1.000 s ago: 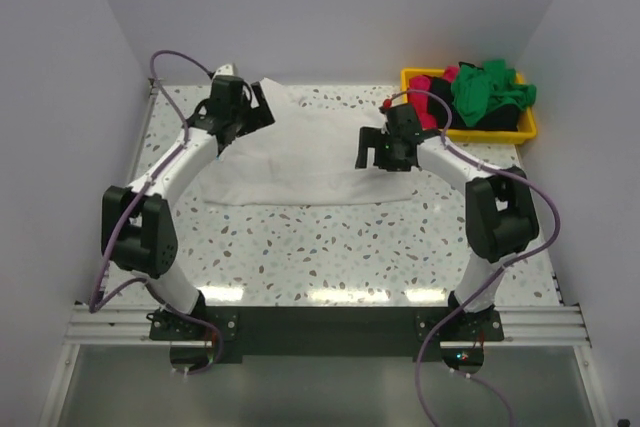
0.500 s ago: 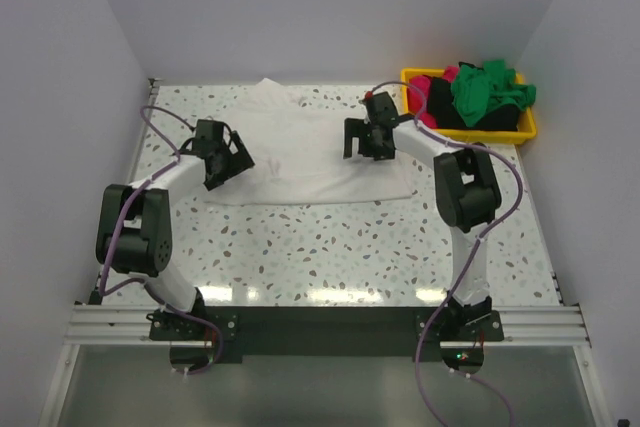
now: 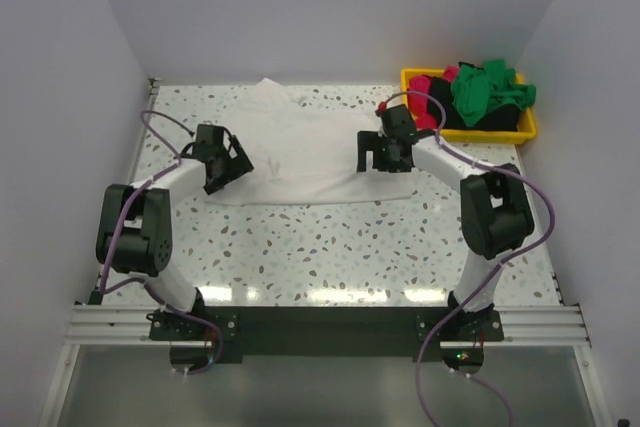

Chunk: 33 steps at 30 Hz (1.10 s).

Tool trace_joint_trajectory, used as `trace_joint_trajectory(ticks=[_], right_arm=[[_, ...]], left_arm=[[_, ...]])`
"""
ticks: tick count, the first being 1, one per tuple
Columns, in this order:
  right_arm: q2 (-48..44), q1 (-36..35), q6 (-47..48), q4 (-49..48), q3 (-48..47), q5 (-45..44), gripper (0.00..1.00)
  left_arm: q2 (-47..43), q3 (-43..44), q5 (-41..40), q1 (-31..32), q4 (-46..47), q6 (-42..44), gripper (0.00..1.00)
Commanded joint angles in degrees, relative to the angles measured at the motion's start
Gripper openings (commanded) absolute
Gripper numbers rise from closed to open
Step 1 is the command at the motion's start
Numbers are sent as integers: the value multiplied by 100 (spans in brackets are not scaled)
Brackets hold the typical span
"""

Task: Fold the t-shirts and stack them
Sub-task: Fold the tshirt

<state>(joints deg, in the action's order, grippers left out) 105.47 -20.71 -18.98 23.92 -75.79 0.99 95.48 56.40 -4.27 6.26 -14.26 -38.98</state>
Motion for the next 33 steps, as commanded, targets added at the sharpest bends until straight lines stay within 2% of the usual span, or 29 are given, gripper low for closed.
trace_joint_trajectory(ticks=[1,10,17,25,29,33], right_arm=[[104,14,70,-222,345,85,99],[88,6,53,-221,1030,296,99],[-746,-82,-518,-204,2102,340,99],[-2011,-267,-1213,60,3377,349,99],[-2390,-276,-1266,323,3659,401,99],[-2628,-293,-1222,534,3720,603,99]], left_arm=[[-74,-261,-83,-64,362,-110,100],[-697,-1710,128,-64,328,-539,100],[-2127,-2774,111,-46,-321,-891,100],[-3815,-3275,-398,-37,-2016,-1637,100],[-4327,-3504,-198,-20,-2239,-1779,100],[-4433,-3557,-109,-20,-2248,-1858,100]])
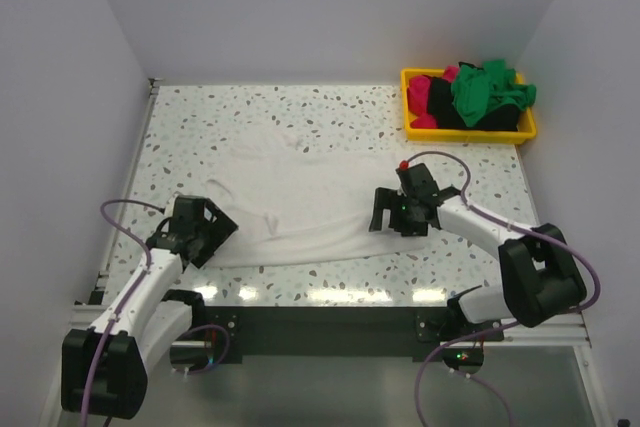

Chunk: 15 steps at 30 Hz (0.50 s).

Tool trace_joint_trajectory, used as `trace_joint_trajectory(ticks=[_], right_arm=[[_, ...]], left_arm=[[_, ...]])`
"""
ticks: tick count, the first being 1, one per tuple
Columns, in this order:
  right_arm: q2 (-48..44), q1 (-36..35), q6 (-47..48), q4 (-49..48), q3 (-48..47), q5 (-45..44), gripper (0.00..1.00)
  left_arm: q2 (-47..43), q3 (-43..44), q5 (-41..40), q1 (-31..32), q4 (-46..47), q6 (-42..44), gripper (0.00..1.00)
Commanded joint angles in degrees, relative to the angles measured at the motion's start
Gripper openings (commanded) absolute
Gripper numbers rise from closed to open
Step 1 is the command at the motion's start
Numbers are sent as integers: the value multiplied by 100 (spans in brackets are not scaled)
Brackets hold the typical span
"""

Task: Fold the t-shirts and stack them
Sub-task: Fold the tshirt

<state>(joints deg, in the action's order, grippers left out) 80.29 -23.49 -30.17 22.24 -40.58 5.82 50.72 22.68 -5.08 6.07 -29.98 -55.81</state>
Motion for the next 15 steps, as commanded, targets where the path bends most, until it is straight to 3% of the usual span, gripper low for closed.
trace_joint_trajectory(ticks=[1,15], right_arm=[[-128,-7,-103,746,208,164,99],[-391,-16,-24,1028,-134,15,99]], left_arm=[[122,-159,24,0,-711,-176,100],[70,122,-159,149,-1300,-615,100]])
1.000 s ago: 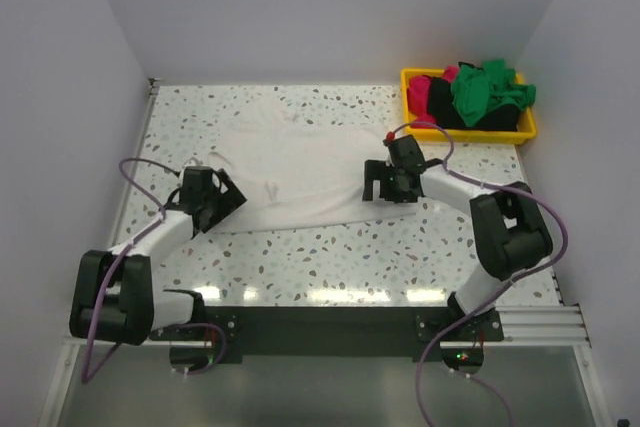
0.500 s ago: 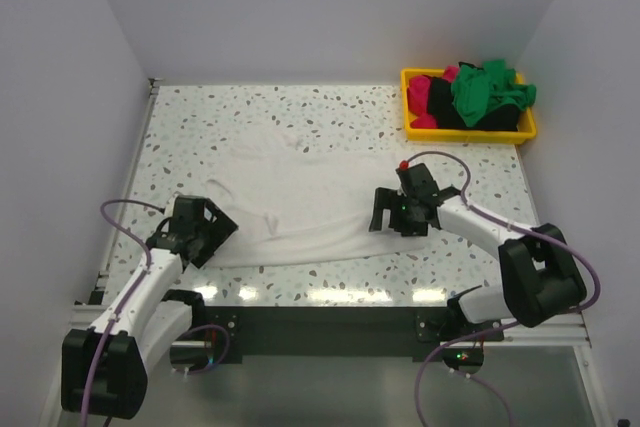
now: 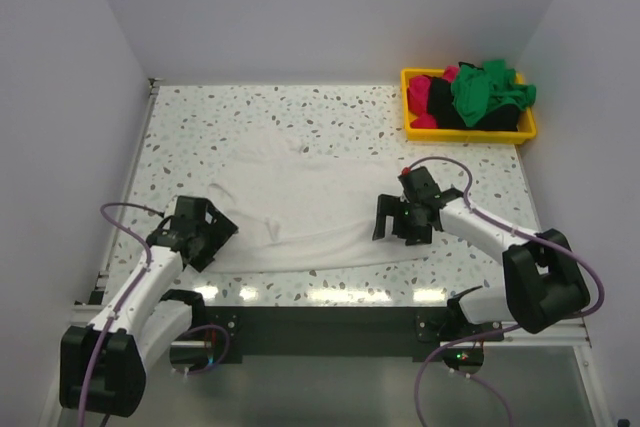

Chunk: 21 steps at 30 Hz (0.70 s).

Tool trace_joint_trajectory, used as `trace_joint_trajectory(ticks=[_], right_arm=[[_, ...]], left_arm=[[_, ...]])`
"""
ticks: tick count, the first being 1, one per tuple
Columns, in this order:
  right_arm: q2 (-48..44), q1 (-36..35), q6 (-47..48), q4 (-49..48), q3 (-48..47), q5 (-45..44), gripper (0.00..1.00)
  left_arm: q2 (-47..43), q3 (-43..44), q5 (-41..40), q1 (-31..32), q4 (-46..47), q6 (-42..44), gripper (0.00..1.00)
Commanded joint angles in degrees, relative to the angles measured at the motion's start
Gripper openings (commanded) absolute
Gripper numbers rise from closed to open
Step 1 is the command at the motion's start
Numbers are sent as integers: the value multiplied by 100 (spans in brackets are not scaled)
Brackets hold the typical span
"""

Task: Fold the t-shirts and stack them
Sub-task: Fold the tshirt

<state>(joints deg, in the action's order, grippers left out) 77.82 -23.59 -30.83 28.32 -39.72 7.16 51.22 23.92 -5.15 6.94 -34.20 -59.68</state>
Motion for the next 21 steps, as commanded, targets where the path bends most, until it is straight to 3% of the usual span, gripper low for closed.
trace_joint_trajectory(ticks=[1,9,13,16,21], right_arm=[[-162,-5,77,429,-281,-109,99],[-513,-14,296,508,-957,14,99],[-558,-14,411,508,-1546,-144,99],[-400,-5,437,499,-1932,-662,99],[74,56,464,491,-2478,-1322,99]], left_arm=[[-7,59,-266,62,-983,-254,100],[-314,1070,-593,88,-1318,-18,100],[-324,1430,-645,132,-730,396,100],[115,1948,-838,167,-126,781,100],[1722,3116,-812,290,799,1371,100]])
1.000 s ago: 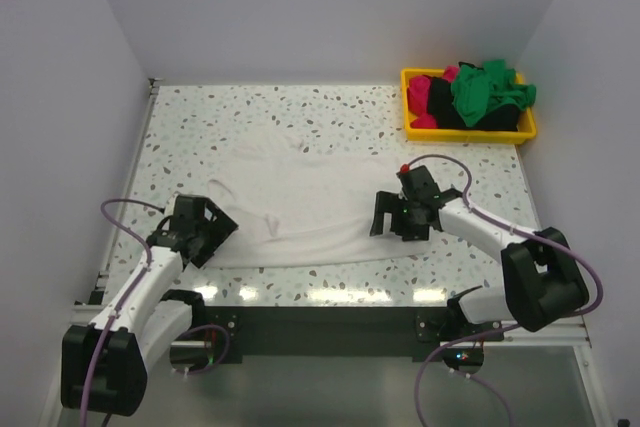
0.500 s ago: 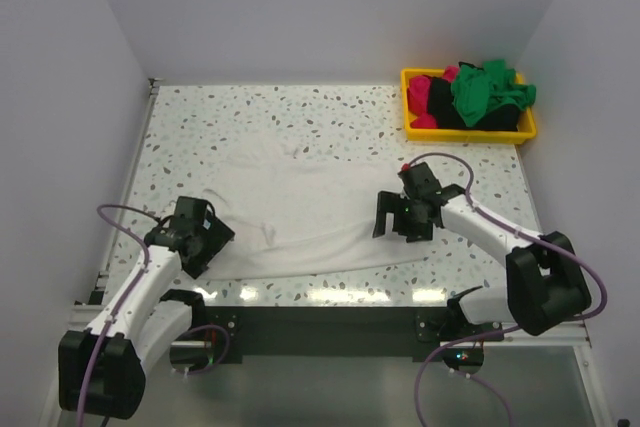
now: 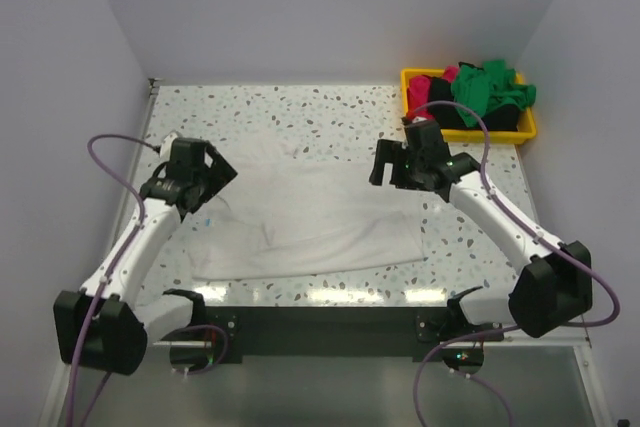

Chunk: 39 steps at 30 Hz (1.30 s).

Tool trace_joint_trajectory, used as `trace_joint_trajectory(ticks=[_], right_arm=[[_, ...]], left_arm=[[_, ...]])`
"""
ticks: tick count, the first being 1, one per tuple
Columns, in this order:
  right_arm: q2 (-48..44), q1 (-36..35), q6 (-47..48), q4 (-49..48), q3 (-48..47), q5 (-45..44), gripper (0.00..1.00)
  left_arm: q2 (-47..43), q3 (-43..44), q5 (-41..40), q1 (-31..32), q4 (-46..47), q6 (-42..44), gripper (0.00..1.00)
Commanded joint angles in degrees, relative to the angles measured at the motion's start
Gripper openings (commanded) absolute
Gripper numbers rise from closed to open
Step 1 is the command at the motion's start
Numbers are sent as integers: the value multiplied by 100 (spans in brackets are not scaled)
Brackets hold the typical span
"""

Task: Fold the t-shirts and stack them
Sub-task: Fold the tshirt

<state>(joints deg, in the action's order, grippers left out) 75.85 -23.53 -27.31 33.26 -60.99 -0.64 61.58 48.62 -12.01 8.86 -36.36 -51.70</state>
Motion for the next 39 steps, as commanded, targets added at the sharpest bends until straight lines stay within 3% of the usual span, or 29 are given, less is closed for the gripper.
trace_joint_trajectory(ticks=[1,8,10,14,19,25,35,39], right_arm=[[359,76,129,-38,-483,-577,99],[1369,322,138,-100,-1090,-648,98],[1458,358,156,-144,-1143,-595,99],[1590,437,226,-65,-1178,-656,99],[1529,534,287,-38,-1082,-744,99],[1467,569,340,-12,-1029,-832,99],[1511,630,332,-21,-1020,-823,99],[1485,648,332,-30,-967,-841,99]], left_arm=[[1010,901,-196,124,1112,756,100],[4034,3511,-539,353,1236,1636,100],[4832,4361,-287,353,1097,1916,100],[5958,5610,-135,388,763,2208,100],[6935,6535,-118,397,779,2445,96],[7789,7371,-135,397,561,2586,88],[7649,6625,-548,406,577,2454,73],[7720,6581,-530,414,472,2507,53]])
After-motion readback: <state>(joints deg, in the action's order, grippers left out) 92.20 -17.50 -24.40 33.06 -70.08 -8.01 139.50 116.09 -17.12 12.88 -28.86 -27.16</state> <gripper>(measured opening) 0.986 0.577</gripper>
